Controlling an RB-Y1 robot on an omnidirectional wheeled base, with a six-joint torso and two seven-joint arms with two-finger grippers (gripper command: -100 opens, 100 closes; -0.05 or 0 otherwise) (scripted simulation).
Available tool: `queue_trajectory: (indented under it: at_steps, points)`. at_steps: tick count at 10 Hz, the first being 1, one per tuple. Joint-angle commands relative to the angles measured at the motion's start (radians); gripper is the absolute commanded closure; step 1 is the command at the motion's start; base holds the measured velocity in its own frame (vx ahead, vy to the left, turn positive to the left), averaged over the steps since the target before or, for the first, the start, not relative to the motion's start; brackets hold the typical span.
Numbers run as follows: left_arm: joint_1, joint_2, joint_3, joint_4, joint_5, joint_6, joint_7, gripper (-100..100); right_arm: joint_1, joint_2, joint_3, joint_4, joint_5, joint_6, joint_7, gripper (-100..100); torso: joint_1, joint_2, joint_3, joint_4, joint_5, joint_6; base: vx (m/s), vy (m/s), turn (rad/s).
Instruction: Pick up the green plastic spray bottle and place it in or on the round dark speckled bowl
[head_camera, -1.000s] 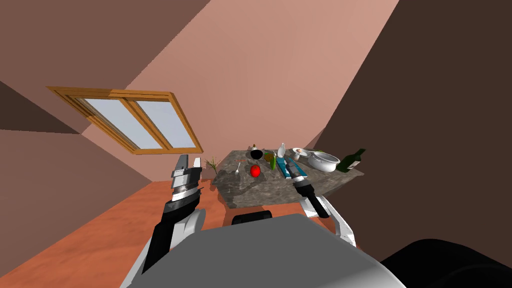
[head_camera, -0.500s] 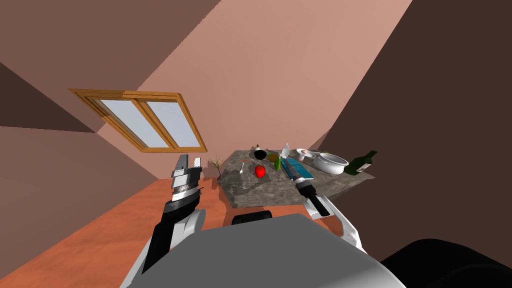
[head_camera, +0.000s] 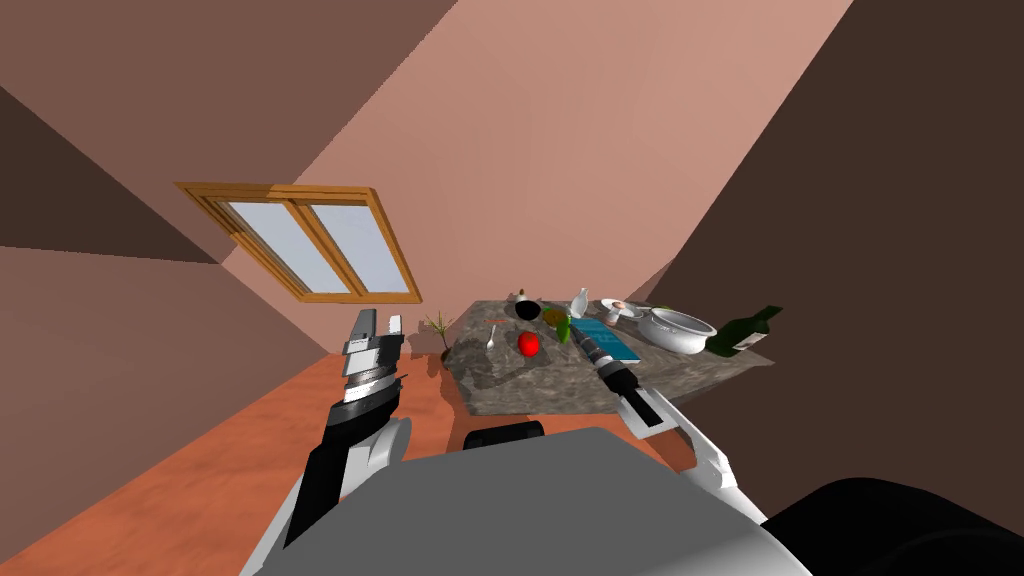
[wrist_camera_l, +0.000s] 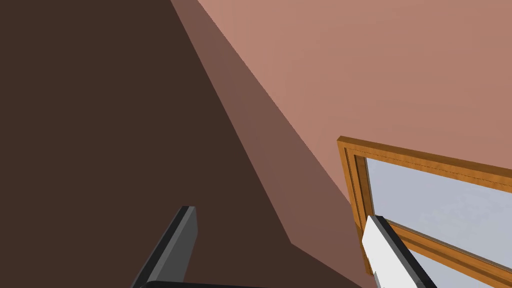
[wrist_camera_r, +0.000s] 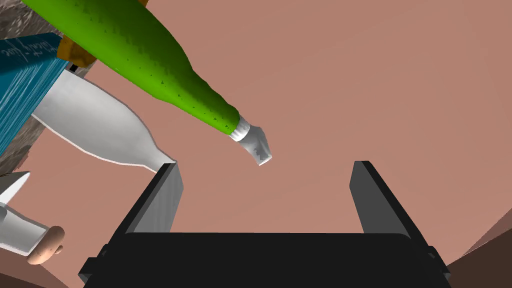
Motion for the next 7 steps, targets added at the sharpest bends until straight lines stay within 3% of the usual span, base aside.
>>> queue_trajectory:
  at_steps: [1,7]
  points:
    - [0.0,0.0,0.0,0.0,0.0,0.0,0.0,0,0.002,-0.037,-0.006,0.027,0.018,0.021,0.015,-100,0.0,0.0,0.0,0.0,0.0,0.0,0.013,0.075,0.054]
    - [0.0,0.0,0.0,0.0,0.0,0.0,0.0,0,-0.003,-0.198,-0.027,0.149,0.089,0.098,0.075,-100,0.001,0.0,0.0,0.0,0.0,0.0,0.024,0.087,0.06]
